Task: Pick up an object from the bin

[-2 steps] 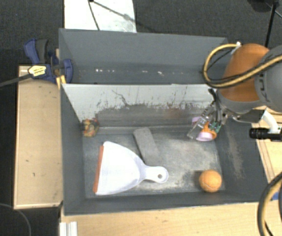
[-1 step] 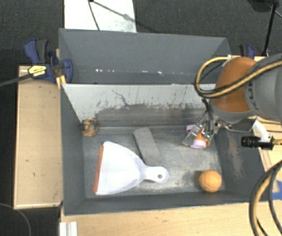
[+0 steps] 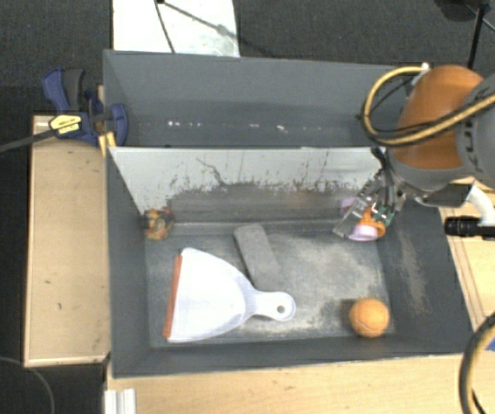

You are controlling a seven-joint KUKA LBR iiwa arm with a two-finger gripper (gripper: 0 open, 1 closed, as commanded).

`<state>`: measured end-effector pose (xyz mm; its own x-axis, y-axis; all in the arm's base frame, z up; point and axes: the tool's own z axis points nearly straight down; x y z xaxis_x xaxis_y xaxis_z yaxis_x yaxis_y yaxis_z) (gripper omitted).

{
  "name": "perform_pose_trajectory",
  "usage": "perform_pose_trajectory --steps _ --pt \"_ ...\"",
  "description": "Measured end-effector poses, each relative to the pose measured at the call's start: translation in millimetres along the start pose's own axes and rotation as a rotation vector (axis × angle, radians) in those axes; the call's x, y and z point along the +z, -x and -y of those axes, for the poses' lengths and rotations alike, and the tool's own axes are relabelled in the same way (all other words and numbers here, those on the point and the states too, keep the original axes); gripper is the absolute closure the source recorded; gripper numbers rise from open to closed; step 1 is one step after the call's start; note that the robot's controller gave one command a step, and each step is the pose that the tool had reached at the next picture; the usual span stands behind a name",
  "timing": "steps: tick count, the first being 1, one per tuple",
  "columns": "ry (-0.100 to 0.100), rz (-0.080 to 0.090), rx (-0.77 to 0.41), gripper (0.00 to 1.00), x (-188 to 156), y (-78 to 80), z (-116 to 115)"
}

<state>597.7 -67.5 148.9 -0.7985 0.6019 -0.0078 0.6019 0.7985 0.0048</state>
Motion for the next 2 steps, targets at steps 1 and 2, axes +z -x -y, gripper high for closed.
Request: perform_pose_trajectory --steps 1,2 --pt "-0.004 -0.007 0.004 1.00 73 -3.5 2" --pt "-0.004 -0.006 -0.008 1.00 -37 0.7 0"
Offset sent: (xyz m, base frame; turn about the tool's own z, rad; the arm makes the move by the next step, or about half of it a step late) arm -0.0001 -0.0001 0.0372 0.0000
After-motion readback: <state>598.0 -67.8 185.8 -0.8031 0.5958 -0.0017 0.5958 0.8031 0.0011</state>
